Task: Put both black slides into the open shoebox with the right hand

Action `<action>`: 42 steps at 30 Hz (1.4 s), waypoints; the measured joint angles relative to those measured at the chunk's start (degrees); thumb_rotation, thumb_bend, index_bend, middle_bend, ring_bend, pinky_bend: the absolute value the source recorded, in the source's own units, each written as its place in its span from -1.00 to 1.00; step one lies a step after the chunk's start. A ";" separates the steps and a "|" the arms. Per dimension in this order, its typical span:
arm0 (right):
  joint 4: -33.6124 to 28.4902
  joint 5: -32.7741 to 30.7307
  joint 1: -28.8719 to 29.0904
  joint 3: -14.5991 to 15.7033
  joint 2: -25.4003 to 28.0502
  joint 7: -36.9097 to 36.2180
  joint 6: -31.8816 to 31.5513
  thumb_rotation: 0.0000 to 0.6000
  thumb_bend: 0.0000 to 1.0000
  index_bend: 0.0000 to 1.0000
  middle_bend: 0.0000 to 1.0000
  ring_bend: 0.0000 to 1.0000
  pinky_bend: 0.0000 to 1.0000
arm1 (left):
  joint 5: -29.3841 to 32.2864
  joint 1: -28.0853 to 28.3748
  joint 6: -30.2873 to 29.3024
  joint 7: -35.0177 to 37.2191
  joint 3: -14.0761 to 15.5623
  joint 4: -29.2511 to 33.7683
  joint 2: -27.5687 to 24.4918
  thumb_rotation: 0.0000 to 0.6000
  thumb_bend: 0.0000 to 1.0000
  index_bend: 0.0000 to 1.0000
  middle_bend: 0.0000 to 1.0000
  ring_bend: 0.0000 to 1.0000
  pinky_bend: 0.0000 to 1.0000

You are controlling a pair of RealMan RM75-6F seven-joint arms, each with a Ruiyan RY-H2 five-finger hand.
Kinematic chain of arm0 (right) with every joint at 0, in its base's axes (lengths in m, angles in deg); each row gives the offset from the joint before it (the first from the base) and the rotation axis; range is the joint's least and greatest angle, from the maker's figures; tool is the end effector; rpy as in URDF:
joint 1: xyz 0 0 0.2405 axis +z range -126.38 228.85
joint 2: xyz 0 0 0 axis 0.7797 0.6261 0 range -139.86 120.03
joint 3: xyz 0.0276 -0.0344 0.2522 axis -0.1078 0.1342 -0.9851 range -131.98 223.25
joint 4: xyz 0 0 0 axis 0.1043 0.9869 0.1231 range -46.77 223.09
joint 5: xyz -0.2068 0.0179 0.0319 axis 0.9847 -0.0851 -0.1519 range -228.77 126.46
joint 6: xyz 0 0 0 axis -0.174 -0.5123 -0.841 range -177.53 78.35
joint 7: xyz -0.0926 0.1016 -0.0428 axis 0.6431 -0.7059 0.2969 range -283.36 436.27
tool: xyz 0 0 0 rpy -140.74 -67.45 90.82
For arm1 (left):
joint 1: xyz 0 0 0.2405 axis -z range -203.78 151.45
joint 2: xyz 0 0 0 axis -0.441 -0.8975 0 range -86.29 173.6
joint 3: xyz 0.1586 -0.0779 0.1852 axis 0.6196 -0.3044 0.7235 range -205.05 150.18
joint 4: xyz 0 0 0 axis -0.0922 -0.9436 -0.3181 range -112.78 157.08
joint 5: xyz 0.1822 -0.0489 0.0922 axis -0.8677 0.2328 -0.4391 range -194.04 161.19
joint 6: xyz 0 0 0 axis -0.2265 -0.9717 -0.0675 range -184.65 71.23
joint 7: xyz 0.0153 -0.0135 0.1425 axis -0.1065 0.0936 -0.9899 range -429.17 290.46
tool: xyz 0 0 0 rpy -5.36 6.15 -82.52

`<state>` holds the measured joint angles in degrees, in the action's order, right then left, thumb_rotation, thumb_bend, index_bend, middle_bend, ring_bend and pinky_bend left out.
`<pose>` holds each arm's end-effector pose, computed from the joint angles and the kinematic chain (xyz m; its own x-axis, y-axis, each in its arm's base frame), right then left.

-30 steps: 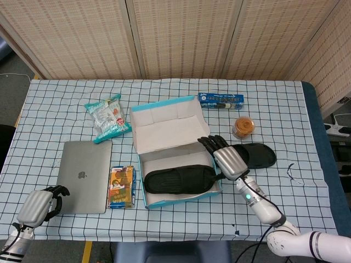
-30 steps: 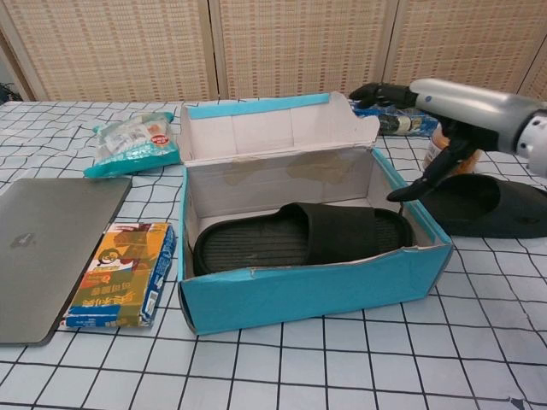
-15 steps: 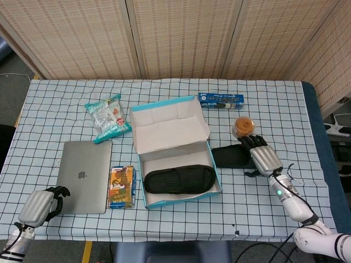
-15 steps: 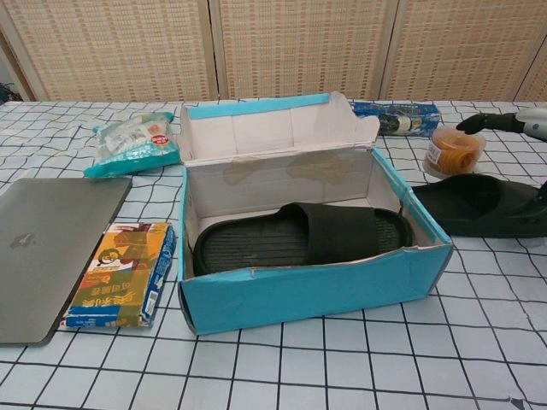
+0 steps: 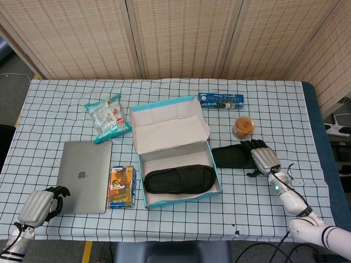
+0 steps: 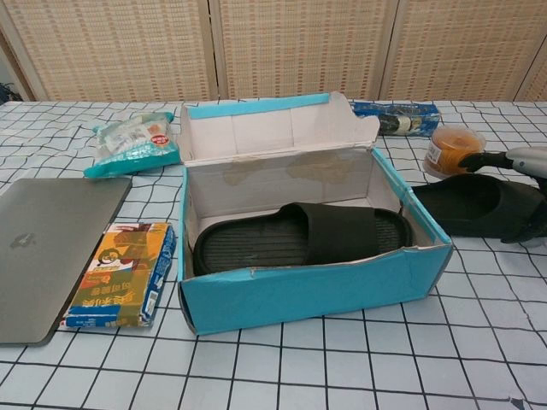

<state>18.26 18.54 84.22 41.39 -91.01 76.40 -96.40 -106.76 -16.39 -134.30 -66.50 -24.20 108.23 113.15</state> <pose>-0.2987 -0.3354 0.0359 0.4449 -0.4063 0.7981 -0.8933 -0.1380 0.4277 -0.3148 0.1829 0.1034 0.3950 0.2056 0.8954 0.9166 -0.1542 -0.3689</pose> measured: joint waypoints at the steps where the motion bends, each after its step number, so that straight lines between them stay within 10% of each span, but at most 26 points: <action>1: 0.84 0.09 0.03 0.01 -0.48 -0.39 0.23 1.00 -0.93 -0.82 -0.83 -1.00 -0.97 | -0.02 -0.01 -0.03 -0.07 0.01 -0.10 0.03 1.00 0.44 -0.12 -0.09 -0.04 0.35; 9: 4.27 1.23 -0.27 -0.12 -2.44 -2.11 -0.08 1.00 -0.93 -0.66 -0.64 -0.97 -0.83 | -0.04 0.03 0.14 -0.17 0.09 -0.08 0.07 1.00 0.44 -0.12 -0.08 -0.04 0.34; 16: 5.79 1.82 -1.23 -0.48 -3.54 -2.05 -2.32 1.00 -0.93 -0.11 -0.07 -0.34 -0.25 | -0.09 0.05 0.22 -0.32 0.17 -0.05 0.11 1.00 0.44 -0.12 -0.08 -0.04 0.34; 24: 4.59 2.79 -2.84 -1.12 -3.05 0.58 -8.20 1.00 -0.93 0.06 0.14 -0.15 -0.07 | -0.04 0.05 0.26 -0.18 0.18 0.02 0.10 1.00 0.44 -0.12 -0.08 -0.04 0.34; 42: -3.89 18.67 -8.04 -3.48 -7.34 29.68 -45.04 1.00 -0.93 0.11 0.22 -0.06 0.02 | 0.37 0.12 0.56 -0.21 0.06 -0.36 0.35 1.00 0.44 -0.12 -0.10 -0.04 0.35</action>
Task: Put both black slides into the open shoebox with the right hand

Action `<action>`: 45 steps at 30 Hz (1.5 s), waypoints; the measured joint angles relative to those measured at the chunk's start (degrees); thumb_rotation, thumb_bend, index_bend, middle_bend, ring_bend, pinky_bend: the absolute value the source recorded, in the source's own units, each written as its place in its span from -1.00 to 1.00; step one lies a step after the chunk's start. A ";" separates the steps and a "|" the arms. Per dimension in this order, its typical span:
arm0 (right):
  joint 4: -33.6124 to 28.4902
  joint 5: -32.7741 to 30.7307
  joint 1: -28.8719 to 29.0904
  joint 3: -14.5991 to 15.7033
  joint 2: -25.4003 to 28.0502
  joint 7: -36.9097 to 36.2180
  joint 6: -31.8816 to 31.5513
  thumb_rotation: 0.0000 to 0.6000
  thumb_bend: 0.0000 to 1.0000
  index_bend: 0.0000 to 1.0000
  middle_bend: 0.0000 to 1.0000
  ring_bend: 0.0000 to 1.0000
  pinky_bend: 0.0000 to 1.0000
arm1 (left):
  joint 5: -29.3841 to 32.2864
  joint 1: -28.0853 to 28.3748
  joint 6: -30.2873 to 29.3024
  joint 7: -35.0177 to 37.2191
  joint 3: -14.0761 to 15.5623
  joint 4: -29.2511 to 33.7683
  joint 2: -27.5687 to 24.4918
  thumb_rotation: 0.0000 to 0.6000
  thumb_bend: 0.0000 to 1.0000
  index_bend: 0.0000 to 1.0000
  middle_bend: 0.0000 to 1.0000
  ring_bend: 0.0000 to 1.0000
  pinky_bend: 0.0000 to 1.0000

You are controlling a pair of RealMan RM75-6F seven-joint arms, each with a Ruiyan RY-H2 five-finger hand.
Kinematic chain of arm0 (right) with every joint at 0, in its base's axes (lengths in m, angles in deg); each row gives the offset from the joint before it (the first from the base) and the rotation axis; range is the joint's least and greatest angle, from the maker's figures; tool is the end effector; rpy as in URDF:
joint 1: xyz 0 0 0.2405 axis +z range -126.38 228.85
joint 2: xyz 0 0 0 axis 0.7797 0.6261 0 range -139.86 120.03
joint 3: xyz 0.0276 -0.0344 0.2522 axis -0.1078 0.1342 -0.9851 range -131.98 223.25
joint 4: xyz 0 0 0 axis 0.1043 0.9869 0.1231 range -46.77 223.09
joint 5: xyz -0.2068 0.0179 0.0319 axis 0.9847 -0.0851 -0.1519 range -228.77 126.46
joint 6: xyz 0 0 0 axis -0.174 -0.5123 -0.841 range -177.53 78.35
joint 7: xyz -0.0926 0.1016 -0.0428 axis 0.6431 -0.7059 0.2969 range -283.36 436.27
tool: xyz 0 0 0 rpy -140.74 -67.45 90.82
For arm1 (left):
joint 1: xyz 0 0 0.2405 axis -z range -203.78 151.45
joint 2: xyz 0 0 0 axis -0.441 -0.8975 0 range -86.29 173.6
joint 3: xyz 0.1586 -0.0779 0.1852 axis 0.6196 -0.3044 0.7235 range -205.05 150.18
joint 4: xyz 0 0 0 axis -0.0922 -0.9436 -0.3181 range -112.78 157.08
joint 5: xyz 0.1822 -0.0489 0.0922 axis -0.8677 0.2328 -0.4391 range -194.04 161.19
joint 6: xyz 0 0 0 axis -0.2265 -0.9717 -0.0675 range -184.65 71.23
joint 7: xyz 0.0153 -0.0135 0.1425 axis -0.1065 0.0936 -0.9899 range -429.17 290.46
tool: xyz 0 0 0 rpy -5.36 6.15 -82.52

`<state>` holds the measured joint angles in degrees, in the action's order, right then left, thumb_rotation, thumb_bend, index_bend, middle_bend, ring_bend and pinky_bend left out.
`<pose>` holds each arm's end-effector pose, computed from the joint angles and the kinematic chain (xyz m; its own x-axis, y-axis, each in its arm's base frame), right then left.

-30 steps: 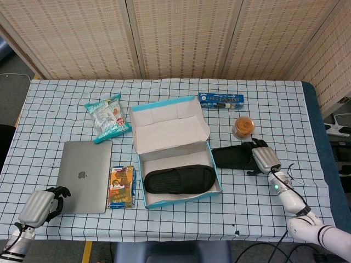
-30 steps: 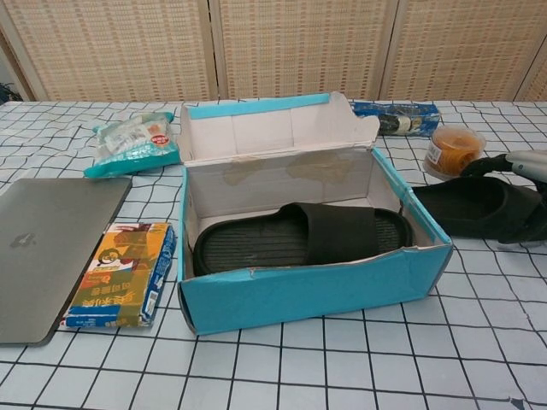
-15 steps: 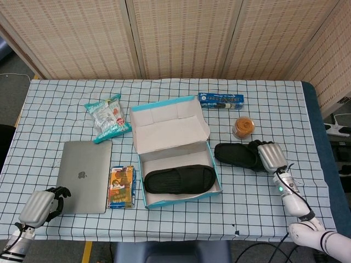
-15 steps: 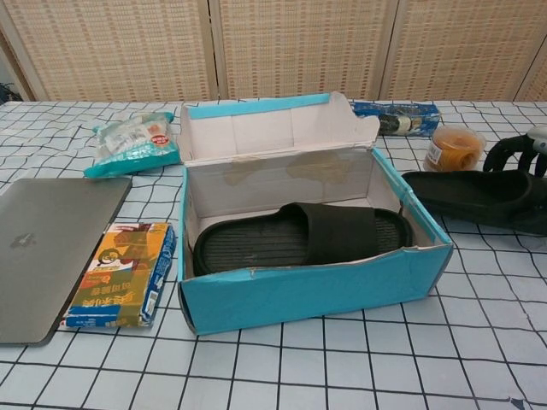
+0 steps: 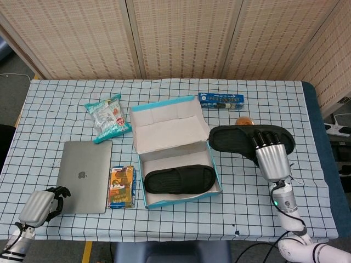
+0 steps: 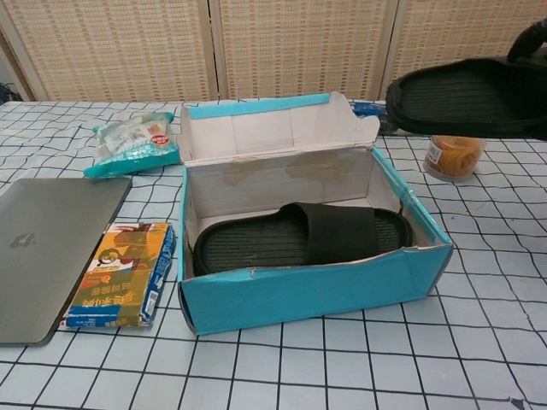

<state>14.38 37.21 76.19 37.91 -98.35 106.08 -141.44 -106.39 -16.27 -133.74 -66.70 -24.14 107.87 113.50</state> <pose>-0.2206 -0.2889 0.0743 0.6223 0.4080 0.6680 -0.6711 -0.1613 0.7237 -0.3165 0.1833 0.1009 0.3982 0.2146 0.8919 0.9157 -0.1504 -0.3726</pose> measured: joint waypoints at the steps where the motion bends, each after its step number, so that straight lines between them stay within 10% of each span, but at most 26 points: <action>1: 0.54 1.66 0.31 -0.09 -1.21 0.14 -0.91 1.00 -0.93 0.12 0.22 -0.06 0.02 | 0.05 -0.02 -0.01 0.10 -0.01 0.06 0.01 1.00 0.44 -0.12 -0.10 -0.04 0.35; 25: 32.04 9.91 15.87 -1.96 -31.47 -12.88 5.55 1.00 -0.93 0.16 0.23 -0.04 0.02 | -0.60 -0.12 -0.93 3.13 -0.10 0.16 -0.80 1.00 0.45 -0.12 -0.10 -0.04 0.35; 45: 39.67 7.69 13.14 2.92 -33.63 -17.68 9.44 1.00 -0.93 0.12 0.23 -0.10 0.00 | -0.34 -0.08 -0.59 2.60 -0.07 0.17 -0.68 1.00 0.44 -0.12 -0.10 -0.04 0.35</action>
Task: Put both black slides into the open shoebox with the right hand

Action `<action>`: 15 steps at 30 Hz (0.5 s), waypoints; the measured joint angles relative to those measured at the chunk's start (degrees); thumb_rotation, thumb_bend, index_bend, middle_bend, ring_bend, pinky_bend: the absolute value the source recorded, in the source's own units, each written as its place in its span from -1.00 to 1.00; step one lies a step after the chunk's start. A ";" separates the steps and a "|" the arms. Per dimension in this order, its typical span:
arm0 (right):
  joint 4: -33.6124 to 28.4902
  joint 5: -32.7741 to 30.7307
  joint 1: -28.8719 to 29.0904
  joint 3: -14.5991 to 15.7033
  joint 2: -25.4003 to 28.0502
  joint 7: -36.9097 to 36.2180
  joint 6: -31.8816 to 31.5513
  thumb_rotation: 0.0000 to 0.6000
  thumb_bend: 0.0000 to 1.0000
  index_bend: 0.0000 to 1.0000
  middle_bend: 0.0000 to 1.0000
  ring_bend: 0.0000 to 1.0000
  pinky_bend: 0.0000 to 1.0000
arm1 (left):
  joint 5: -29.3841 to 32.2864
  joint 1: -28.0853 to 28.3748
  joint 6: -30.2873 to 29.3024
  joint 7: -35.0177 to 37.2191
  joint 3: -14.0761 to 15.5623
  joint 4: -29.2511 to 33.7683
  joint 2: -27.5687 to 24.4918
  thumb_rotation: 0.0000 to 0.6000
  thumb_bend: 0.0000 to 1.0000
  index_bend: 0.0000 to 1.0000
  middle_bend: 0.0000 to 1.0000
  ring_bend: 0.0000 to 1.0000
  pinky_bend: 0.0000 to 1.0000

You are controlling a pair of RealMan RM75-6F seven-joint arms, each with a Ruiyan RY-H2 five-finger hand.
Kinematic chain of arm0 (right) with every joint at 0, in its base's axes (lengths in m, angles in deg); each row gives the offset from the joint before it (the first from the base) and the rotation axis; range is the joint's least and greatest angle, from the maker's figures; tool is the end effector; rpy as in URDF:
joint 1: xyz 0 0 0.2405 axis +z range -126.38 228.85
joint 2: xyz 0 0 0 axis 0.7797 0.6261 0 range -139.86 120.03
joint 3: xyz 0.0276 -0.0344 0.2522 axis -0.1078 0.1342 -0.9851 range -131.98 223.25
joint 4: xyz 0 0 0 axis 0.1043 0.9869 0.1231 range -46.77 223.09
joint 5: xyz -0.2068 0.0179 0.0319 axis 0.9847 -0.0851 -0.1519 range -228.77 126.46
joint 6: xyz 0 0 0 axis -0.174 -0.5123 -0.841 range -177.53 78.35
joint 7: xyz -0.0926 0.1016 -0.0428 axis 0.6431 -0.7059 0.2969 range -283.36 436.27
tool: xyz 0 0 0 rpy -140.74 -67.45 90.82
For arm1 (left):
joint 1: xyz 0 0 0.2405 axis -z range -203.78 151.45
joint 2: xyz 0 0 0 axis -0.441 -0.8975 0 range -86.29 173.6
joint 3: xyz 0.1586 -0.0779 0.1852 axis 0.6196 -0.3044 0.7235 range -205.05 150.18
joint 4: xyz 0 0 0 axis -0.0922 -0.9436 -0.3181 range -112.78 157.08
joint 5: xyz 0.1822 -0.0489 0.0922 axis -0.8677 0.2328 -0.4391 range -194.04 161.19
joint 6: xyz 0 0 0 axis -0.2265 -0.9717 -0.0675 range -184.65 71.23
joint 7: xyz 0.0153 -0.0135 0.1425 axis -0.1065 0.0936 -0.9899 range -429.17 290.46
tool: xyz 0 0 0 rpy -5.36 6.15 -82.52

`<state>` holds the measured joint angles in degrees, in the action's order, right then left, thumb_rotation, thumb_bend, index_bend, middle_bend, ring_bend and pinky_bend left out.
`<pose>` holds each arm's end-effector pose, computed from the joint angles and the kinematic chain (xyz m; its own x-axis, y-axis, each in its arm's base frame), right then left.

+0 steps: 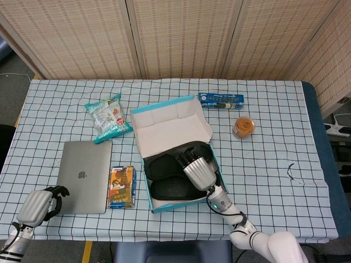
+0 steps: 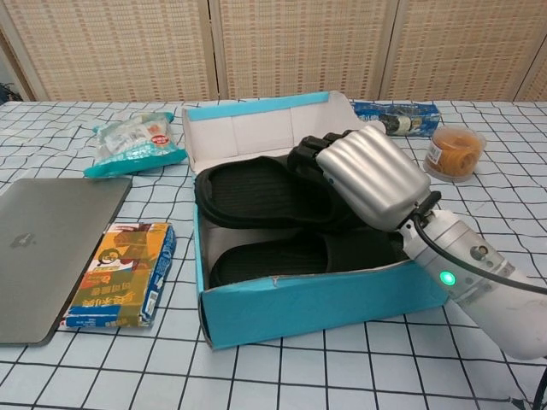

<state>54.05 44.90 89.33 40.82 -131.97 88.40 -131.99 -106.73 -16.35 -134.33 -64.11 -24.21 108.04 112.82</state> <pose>-0.1434 -0.3071 -0.1005 0.5100 0.3032 0.8049 -0.6038 -0.5403 0.5861 -0.3162 0.1835 0.1058 0.3646 0.2095 0.9073 0.9292 -0.1453 -0.3398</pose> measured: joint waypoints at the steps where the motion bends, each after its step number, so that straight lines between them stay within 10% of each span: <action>1: -0.74 -0.31 -0.18 0.00 0.30 0.21 0.41 1.00 -0.93 0.10 0.23 -0.13 -0.02 | -0.08 0.01 -0.01 -0.11 0.02 0.00 0.00 1.00 0.44 -0.12 -0.10 -0.04 0.35; 15: -28.06 -7.63 -2.35 -1.38 11.02 5.15 10.33 1.00 -0.93 -0.33 -0.29 -0.67 -0.45 | 0.22 0.05 0.24 -0.76 -0.04 -0.11 0.27 1.00 0.45 -0.12 -0.10 -0.04 0.34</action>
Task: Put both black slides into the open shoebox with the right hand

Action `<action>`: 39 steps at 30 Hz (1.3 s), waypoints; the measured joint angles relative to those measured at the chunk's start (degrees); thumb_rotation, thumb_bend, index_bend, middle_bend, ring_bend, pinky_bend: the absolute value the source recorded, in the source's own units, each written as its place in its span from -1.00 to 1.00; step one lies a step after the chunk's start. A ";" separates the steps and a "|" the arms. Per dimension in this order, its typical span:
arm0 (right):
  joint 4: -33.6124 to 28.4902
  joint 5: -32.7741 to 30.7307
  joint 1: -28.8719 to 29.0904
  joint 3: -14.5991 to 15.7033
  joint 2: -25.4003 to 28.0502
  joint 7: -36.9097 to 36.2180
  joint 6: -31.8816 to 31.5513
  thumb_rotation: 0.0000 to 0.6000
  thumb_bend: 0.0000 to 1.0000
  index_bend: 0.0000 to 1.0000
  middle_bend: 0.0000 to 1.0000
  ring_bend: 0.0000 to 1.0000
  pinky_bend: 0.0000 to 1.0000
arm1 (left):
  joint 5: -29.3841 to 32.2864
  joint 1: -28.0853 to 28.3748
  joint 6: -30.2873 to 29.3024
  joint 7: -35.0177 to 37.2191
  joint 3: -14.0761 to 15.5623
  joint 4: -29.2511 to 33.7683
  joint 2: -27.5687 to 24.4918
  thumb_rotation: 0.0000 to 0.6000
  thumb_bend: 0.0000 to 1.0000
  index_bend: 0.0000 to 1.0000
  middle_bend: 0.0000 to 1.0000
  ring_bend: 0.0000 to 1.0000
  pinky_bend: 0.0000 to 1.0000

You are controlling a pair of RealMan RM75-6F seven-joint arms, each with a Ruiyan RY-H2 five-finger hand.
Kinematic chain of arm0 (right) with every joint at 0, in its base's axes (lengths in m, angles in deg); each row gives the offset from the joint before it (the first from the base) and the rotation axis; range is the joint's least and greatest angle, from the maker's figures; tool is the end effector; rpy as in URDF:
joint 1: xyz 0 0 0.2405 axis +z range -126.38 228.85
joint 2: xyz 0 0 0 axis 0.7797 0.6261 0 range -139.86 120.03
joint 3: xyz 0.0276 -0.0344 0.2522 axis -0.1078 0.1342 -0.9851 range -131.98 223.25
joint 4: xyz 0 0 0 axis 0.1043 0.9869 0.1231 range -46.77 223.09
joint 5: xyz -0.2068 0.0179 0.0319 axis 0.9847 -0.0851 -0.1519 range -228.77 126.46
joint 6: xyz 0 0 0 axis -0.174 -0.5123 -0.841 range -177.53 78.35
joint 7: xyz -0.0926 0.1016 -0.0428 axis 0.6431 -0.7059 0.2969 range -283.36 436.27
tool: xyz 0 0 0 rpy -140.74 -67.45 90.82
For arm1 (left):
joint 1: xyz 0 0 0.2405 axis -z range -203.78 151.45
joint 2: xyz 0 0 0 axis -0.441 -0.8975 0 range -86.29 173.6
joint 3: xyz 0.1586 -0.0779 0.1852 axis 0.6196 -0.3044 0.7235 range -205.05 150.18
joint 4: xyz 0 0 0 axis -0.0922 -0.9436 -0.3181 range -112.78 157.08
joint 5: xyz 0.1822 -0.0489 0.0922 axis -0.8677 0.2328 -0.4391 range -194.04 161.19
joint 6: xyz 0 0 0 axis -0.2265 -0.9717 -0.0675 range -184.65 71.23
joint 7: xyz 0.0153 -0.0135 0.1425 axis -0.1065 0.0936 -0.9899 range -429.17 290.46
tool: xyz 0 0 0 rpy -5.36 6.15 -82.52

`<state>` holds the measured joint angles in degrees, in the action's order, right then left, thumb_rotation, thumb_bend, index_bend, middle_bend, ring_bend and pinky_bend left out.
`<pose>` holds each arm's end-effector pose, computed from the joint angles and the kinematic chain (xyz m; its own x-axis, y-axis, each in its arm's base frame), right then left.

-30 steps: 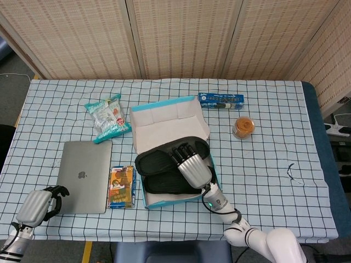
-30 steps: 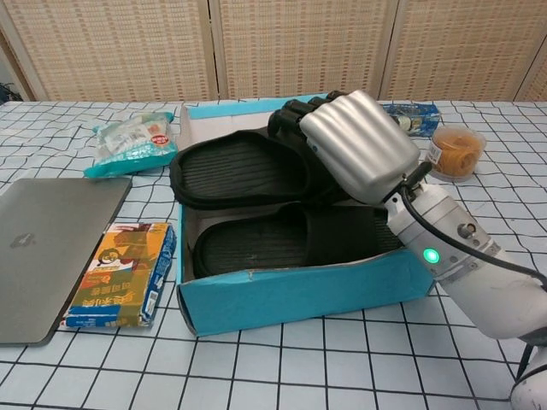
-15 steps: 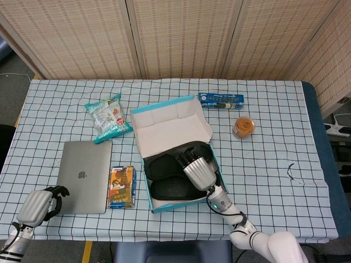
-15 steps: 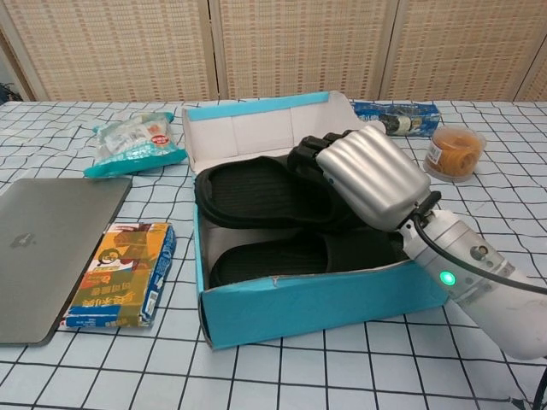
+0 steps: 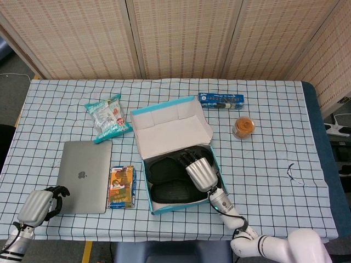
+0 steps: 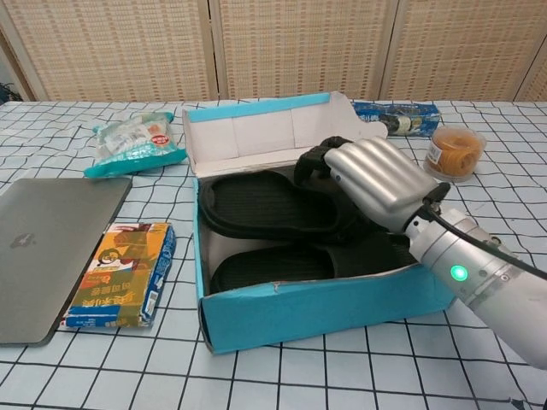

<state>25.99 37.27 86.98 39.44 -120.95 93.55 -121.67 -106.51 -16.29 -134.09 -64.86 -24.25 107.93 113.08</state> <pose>-0.1324 -0.2927 -0.0885 0.4424 0.0376 0.8961 -0.7527 -0.5278 0.3937 -0.3165 0.1839 0.1042 0.3740 0.2108 0.9031 0.9256 -0.1452 -0.3495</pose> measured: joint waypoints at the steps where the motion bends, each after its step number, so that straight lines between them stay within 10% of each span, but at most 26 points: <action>1: -3.63 -1.17 -0.15 -0.20 1.62 0.68 1.41 1.00 -0.93 -0.34 -0.30 -0.68 -0.46 | -0.09 -0.01 -0.10 -0.15 0.01 -0.05 0.01 1.00 0.44 -0.12 -0.10 -0.04 0.34; 8: -16.39 -7.49 -0.99 -1.08 9.37 5.79 7.48 1.00 -0.93 -0.34 -0.31 -0.71 -0.47 | -0.08 -0.05 -0.22 -0.32 -0.04 -0.07 0.04 1.00 0.44 -0.12 -0.10 -0.04 0.34; 23: -12.24 -9.25 -1.12 -1.49 8.03 9.15 7.80 1.00 -0.93 -0.39 -0.40 -0.79 -0.52 | 0.06 -0.13 -0.39 -0.57 -0.17 -0.16 0.17 1.00 0.45 -0.12 -0.10 -0.04 0.34; 30: -16.16 -11.80 -0.78 -2.48 9.70 11.11 9.41 1.00 -0.93 -0.84 -0.75 -1.00 -0.94 | 0.07 -0.12 -0.35 -0.79 -0.18 -0.25 0.24 1.00 0.44 -0.12 -0.10 -0.04 0.35; 39: -28.80 -12.06 -1.33 -3.58 17.05 10.60 8.37 1.00 -0.93 -0.88 -0.81 -1.00 -1.00 | 0.45 -0.13 -0.13 -0.61 -0.28 -0.19 0.28 1.00 0.45 -0.12 -0.10 -0.04 0.34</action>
<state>-2.81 25.22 85.65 35.87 -103.90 104.15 -113.30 -106.06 -16.42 -134.22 -65.48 -24.52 107.74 113.36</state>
